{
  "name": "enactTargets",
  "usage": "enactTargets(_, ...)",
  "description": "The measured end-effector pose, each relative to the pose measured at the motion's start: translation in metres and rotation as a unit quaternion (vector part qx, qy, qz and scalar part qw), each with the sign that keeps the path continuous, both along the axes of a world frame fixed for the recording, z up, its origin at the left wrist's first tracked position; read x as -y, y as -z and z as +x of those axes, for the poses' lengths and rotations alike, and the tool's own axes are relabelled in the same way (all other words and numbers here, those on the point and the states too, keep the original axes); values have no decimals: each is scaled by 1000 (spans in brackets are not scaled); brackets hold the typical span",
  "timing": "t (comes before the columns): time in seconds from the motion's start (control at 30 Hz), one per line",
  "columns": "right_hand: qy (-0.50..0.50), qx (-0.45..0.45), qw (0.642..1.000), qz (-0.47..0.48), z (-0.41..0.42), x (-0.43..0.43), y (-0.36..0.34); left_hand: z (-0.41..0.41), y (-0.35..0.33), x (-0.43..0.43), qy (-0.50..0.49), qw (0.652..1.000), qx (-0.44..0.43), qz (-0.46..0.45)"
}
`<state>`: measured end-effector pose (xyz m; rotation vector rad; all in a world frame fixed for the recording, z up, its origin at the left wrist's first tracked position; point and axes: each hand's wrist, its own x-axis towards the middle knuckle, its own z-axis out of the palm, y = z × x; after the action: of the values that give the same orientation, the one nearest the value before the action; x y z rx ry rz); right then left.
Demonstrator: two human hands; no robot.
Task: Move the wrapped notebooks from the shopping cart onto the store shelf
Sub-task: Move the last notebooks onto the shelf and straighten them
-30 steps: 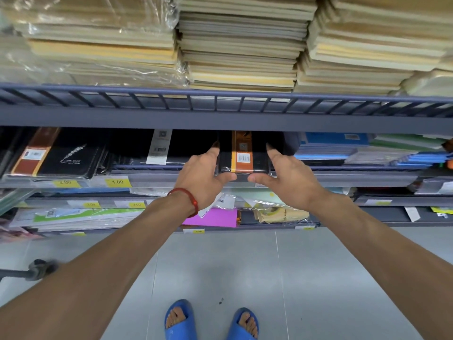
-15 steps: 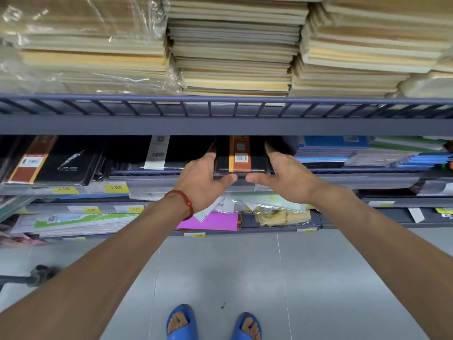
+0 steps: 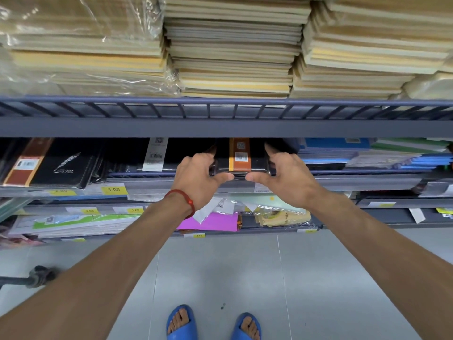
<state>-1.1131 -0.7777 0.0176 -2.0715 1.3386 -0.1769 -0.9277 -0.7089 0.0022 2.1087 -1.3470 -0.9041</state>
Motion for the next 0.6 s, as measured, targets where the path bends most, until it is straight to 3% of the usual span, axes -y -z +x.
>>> enactTargets(0.4,77,27,997,-11,4,0,11,-1,10,5,-56,998,6,-30)
enactTargets(0.6,26,-24,999,-2,3,-8,10,5,13,-2,24,998,42,-32)
